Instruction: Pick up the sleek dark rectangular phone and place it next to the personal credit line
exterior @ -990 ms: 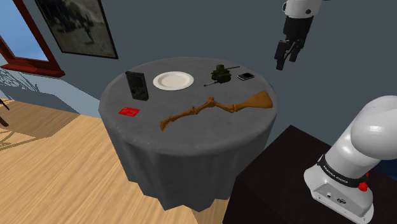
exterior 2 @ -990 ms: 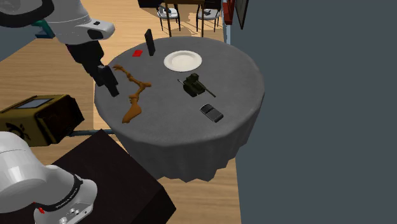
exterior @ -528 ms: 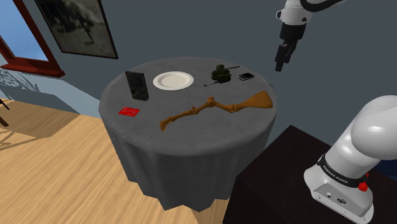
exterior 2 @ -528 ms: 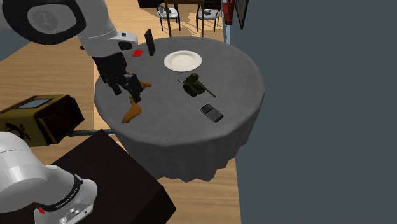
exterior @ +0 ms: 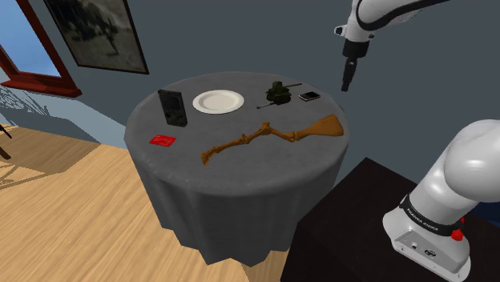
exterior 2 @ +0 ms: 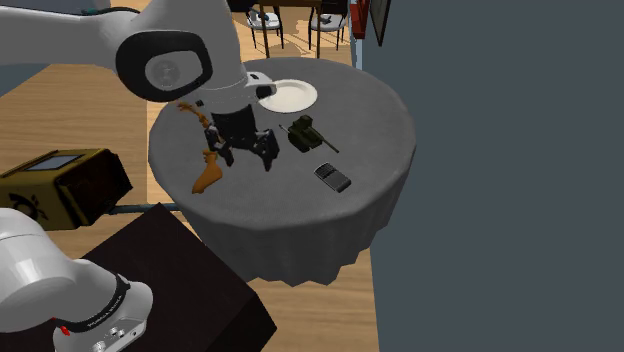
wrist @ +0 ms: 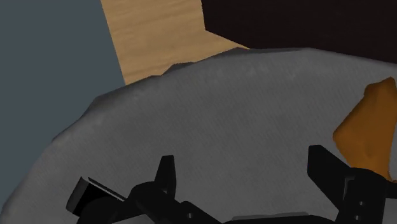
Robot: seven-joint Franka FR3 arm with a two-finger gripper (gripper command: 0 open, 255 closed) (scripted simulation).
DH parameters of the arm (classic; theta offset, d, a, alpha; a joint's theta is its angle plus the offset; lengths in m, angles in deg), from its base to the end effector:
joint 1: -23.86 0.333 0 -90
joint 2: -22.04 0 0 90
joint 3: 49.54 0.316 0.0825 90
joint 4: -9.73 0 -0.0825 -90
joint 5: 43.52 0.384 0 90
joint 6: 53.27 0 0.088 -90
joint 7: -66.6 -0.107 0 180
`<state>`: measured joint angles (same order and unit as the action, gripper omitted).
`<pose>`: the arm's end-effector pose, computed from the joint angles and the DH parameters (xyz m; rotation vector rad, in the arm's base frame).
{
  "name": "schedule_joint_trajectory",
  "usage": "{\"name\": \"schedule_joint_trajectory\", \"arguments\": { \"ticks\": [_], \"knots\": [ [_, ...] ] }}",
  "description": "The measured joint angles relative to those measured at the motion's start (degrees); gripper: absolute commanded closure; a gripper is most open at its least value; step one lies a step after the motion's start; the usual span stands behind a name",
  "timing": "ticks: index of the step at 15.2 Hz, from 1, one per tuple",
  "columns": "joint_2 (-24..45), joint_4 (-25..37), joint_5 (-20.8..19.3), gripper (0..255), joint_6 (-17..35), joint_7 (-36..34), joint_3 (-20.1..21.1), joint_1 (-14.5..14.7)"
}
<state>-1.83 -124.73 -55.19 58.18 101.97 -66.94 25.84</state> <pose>0.4083 -0.1349 0.4831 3.0016 0.6829 -0.0404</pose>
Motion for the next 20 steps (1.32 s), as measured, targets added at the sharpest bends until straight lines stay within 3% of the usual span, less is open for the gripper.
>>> {"name": "schedule_joint_trajectory", "arguments": {
  "ticks": [5, 9, 14, 17, 20],
  "knots": [
    [10.9, 6.1, 2.8, 0, 5.4, 14.8, -5.2, 2.1],
    [21.4, 13.2, 7.8, 0, 8.5, 27.5, -7.9, 3.0],
    [33.4, 22.3, 14.6, 0, 10.1, 41.8, -7.7, 2.2],
    [41.2, 30.0, 18.5, 0, 9.6, 50.2, -6.4, 0.0],
    [45.6, 33.6, 20.3, 0, 9.9, 54.4, -5.1, -1.1]
  ]
}}
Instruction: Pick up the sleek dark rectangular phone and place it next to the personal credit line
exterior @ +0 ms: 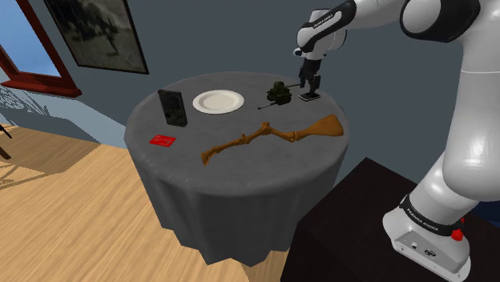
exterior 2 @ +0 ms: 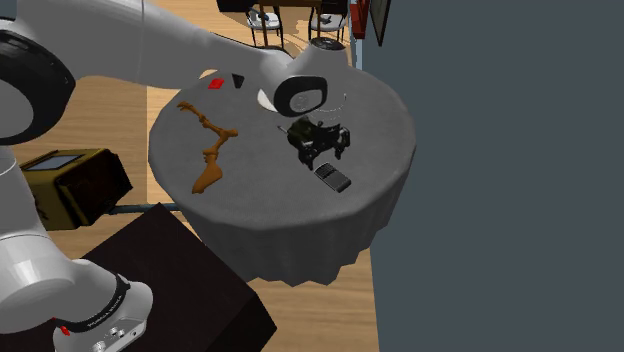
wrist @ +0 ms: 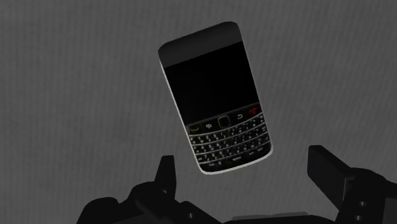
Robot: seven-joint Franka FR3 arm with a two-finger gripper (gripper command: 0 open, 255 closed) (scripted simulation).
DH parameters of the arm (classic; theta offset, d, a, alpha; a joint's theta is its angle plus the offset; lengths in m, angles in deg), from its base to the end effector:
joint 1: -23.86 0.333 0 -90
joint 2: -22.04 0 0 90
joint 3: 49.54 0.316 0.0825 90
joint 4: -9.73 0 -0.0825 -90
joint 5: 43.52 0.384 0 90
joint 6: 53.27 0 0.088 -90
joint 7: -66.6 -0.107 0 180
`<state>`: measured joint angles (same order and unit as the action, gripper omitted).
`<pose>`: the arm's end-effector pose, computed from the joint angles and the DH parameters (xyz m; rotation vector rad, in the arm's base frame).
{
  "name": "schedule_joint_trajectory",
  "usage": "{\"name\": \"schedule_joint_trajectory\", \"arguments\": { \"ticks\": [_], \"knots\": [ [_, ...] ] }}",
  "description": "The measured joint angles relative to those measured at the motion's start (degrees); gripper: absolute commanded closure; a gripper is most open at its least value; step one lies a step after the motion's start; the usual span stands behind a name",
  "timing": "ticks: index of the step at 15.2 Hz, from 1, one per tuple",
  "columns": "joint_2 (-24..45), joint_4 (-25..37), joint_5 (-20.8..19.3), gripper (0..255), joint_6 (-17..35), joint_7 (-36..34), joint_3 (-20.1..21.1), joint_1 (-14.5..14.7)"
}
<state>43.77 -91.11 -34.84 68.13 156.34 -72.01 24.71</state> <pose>0.6114 -0.2121 0.3662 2.6340 1.6817 -0.0055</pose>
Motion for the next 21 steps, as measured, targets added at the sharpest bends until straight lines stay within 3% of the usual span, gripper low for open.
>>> {"name": "schedule_joint_trajectory", "arguments": {
  "ticks": [13, 14, 21],
  "knots": [
    [2.8, -1.2, 1.3, 0, 3.8, 1.4, 0.7, -0.6],
    [2.8, -1.2, 1.3, 255, 3.8, 1.4, 0.7, -0.6],
    [2.8, -1.2, 1.4, 255, 3.8, 1.4, 0.7, -0.6]
  ]
}}
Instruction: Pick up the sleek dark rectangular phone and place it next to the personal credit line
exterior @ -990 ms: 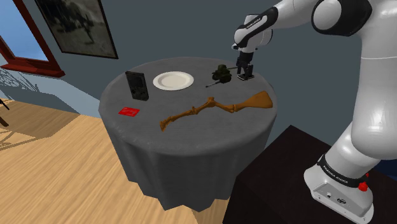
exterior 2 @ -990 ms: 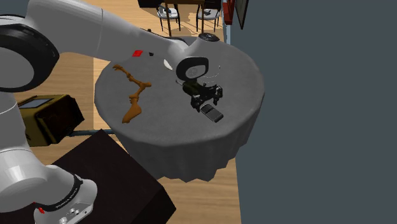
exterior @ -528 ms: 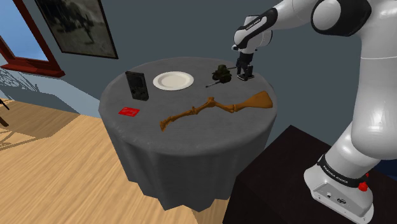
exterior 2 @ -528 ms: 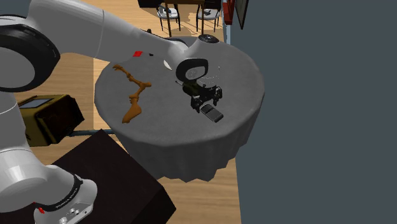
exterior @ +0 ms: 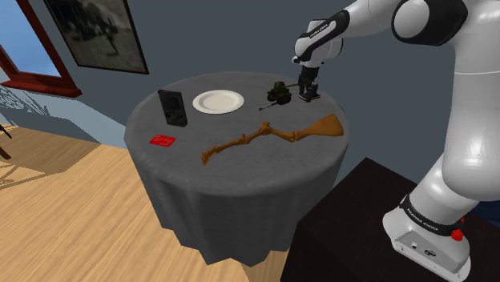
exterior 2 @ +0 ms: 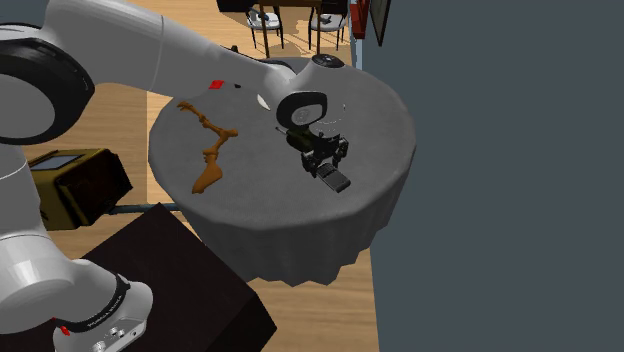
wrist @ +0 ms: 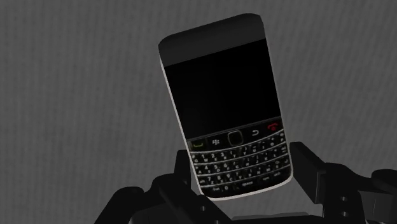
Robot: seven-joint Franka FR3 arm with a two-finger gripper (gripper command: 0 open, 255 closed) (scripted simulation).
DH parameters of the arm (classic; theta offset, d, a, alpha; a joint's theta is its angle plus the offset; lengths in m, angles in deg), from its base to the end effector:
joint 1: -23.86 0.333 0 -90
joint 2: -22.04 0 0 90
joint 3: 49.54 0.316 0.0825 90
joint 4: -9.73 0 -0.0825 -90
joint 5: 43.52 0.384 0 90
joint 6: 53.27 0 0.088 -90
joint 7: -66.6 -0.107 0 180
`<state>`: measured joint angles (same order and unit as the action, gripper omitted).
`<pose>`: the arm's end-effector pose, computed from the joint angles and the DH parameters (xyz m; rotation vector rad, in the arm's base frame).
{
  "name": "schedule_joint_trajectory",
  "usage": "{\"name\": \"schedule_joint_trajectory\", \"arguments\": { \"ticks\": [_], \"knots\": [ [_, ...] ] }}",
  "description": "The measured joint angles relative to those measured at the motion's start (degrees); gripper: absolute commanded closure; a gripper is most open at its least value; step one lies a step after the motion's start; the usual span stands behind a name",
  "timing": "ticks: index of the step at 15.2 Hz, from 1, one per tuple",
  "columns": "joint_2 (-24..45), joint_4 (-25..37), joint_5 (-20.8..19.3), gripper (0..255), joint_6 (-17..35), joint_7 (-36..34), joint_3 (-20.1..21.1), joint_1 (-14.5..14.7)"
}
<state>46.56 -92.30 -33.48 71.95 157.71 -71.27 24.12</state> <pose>0.6141 -0.2128 0.3320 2.6260 1.6957 -0.0035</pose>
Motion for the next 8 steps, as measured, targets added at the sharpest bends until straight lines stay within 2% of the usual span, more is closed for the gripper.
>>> {"name": "schedule_joint_trajectory", "arguments": {
  "ticks": [8],
  "knots": [
    [-1.6, 0.9, -0.8, 255, -2.4, -0.4, -0.4, 0.2]
  ]
}}
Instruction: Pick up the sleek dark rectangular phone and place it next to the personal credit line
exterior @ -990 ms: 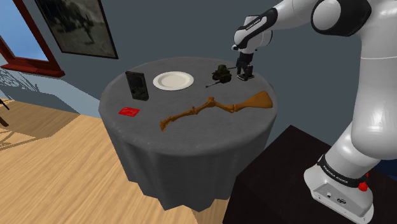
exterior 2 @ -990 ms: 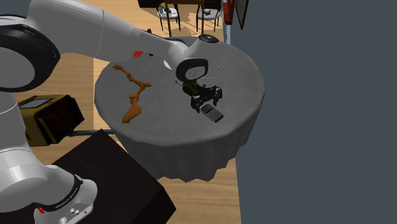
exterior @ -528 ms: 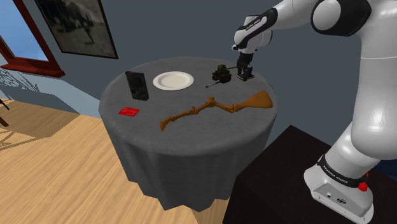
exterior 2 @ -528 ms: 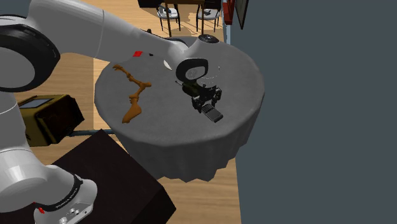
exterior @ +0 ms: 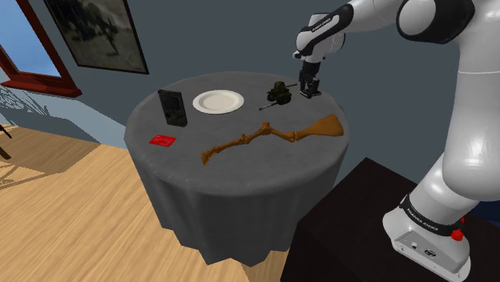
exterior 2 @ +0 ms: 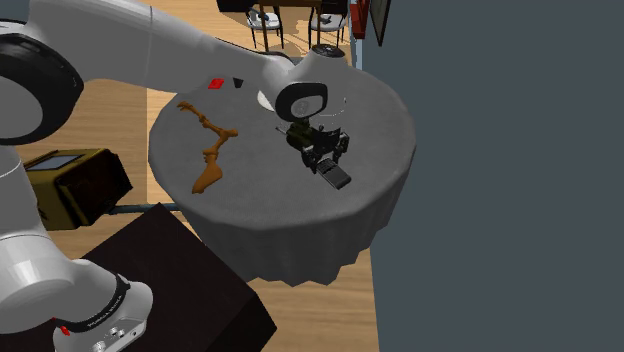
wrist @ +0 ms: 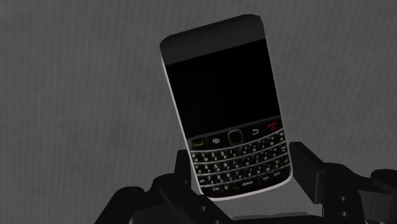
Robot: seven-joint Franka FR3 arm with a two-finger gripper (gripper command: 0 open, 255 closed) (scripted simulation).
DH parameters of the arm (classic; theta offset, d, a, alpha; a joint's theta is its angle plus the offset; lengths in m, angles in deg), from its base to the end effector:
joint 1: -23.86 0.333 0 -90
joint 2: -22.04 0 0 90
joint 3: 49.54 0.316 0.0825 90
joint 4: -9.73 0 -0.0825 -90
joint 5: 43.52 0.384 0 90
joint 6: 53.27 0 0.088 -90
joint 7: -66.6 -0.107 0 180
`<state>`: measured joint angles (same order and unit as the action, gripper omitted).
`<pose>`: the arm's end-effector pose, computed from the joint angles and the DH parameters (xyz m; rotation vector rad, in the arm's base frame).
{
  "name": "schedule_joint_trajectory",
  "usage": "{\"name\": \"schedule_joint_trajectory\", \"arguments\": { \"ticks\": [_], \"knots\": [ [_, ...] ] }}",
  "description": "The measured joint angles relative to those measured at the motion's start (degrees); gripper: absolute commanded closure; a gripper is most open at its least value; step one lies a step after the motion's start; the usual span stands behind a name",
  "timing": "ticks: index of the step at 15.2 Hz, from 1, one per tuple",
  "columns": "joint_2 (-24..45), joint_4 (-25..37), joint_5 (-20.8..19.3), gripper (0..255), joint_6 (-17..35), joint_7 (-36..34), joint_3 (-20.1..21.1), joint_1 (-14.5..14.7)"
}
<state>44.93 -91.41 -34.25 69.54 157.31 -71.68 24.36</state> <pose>0.6131 -0.2132 0.3532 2.6259 1.6955 -0.0034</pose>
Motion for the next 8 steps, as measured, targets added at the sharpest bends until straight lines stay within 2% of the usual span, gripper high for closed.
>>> {"name": "schedule_joint_trajectory", "arguments": {
  "ticks": [8],
  "knots": [
    [-2.3, 3.1, -1.2, 255, -5.2, -0.8, -0.5, 0.3]
  ]
}}
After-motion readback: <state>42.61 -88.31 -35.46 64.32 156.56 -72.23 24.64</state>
